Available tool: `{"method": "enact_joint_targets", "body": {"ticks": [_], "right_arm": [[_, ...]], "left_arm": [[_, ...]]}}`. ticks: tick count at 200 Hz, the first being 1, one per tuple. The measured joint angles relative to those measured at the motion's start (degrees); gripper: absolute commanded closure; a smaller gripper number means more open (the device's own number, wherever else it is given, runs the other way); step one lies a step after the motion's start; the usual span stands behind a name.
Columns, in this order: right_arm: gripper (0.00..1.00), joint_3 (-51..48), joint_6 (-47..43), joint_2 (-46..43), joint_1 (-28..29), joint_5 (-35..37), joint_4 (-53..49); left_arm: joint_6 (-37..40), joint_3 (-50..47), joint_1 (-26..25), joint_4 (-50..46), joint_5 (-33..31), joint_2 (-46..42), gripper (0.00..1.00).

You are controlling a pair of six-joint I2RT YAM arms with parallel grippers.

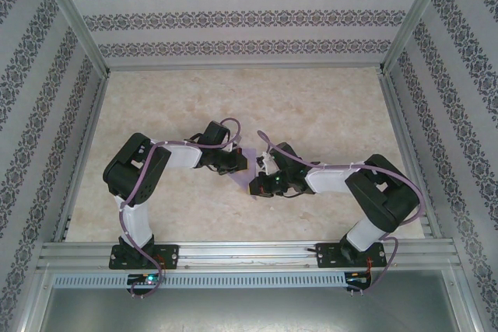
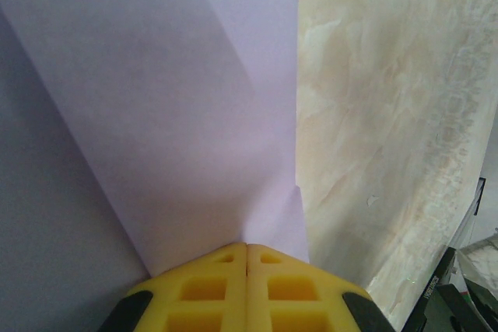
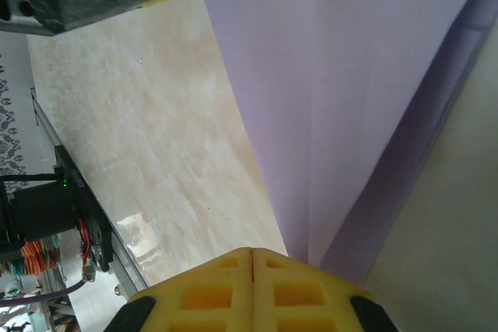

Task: Fold a paper plane with a square sheet of paper (fold left side to right side)
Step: Fourth fold the wing at the center of the table.

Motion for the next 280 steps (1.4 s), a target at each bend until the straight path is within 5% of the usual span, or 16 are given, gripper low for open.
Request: {"method": "enact_joint_targets", "body": {"ticks": [280], "right_arm": [[1.00,-0.70,-0.24,1.07,0.37,0.87,-1.66]], "left_arm": [[0.00,0.00,0.00,-0.02,-0.07,0.00,1.00]]}}
